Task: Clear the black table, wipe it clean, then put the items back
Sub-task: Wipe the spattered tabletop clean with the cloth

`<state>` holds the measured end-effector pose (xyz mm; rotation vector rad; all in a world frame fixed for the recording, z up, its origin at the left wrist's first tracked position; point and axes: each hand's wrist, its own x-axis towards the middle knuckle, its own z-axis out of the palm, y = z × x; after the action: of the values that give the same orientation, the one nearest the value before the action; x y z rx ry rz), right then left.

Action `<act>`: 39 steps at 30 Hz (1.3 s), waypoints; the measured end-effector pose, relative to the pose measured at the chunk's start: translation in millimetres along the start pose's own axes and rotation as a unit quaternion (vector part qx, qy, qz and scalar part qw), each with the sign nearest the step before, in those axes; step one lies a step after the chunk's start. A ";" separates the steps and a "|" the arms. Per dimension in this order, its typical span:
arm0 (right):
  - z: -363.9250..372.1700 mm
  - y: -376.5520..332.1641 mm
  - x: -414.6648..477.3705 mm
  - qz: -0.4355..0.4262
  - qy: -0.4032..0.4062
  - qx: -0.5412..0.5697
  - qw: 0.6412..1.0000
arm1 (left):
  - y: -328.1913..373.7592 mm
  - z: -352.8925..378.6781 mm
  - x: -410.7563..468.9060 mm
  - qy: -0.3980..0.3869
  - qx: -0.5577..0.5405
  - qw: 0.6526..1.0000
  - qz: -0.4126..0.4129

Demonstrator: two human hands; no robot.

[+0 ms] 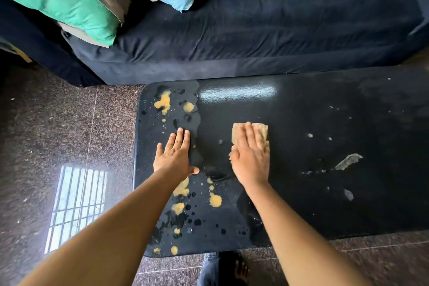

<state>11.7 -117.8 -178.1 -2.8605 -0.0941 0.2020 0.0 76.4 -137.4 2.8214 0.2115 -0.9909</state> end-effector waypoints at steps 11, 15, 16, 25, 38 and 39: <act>8.1 9.5 -34.5 0.005 0.015 0.006 1.000 | 0.4 -0.1 -0.6 -0.005 0.008 1.000 -0.003; 22.2 -27.2 -60.7 -0.180 0.003 0.013 0.984 | 0.3 -0.8 -0.6 -0.009 0.007 1.000 -0.004; 20.9 -24.5 -64.6 -0.244 -0.008 -0.004 0.970 | 0.4 -0.7 -0.4 -0.008 0.008 1.000 -0.004; 15.0 -15.4 -68.4 -0.054 0.011 0.008 0.998 | 2.0 2.8 -8.1 0.042 0.000 0.999 -0.002; 12.5 -21.4 -117.3 -0.100 -0.044 -0.001 0.994 | -2.5 95.5 -122.7 0.137 -0.158 0.972 -0.111; 16.2 -30.1 -122.7 -0.135 -0.057 -0.004 0.989 | -1.0 97.7 -124.9 0.142 -0.165 0.968 -0.125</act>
<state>-113.3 -94.8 -169.5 -2.8048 -0.5008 0.3093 -156.1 49.1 -134.3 2.6513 0.7092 -0.5193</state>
